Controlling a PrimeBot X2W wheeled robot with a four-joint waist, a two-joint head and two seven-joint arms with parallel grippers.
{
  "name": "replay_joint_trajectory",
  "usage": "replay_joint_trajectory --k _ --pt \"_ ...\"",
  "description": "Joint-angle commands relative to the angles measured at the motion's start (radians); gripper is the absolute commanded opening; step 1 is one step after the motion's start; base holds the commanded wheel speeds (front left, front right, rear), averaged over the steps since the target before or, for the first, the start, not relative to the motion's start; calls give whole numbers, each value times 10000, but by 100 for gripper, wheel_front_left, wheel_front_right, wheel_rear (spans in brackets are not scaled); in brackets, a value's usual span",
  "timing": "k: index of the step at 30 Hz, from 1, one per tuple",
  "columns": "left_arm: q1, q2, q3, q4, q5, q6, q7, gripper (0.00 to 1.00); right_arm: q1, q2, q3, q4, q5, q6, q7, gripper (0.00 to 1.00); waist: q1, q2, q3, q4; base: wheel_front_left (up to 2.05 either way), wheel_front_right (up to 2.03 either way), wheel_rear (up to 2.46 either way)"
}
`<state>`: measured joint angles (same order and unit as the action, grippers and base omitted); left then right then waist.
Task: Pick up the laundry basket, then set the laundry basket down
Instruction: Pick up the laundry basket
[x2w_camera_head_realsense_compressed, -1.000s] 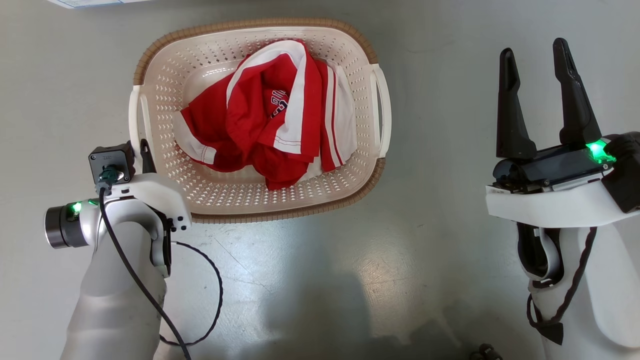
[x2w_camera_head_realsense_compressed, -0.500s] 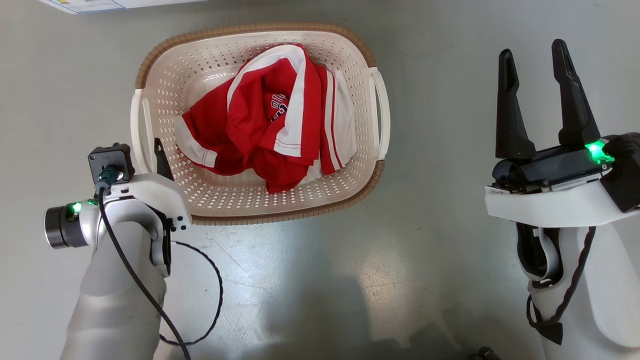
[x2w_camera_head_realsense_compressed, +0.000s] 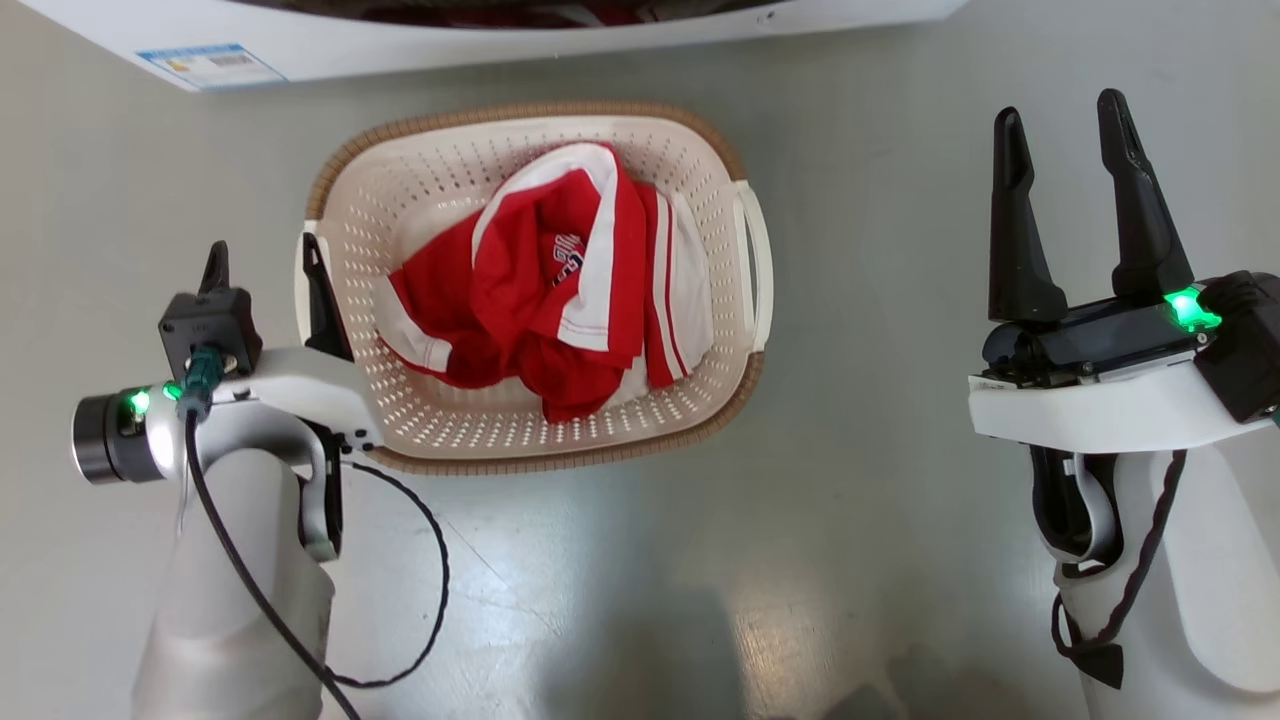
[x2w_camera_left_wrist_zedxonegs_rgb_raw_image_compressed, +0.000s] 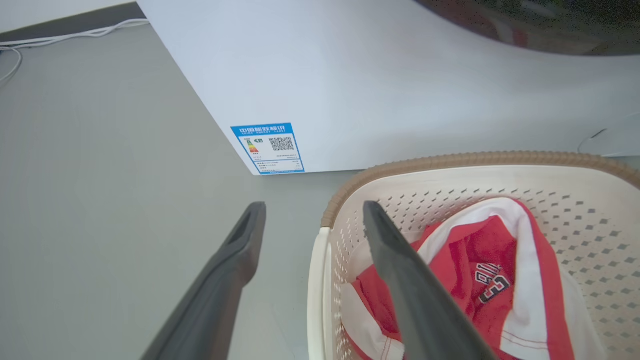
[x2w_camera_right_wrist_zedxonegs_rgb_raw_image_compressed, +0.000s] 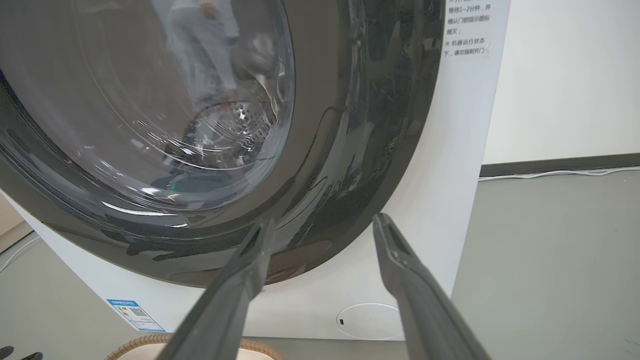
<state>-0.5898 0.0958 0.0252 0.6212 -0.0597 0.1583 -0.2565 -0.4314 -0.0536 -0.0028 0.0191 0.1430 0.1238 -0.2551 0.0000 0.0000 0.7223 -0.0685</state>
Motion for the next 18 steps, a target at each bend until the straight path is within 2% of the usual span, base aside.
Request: replay_joint_trajectory --k 1,11,18 --pt "444 197 198 -359 44 26 -53 100 231 34 158 -152 20 69 -67 100 0 0 -220 33 0 0 0" --pt "2484 -270 1 -3144 17 80 -53 100 935 34 137 282 -49 69 -67 100 0 0 -1845 187 0 0 0" --pt "3947 -415 -327 -4325 -173 241 -53 100 1831 34 155 636 -65 69 -67 100 0 0 -3227 281 0 0 0"
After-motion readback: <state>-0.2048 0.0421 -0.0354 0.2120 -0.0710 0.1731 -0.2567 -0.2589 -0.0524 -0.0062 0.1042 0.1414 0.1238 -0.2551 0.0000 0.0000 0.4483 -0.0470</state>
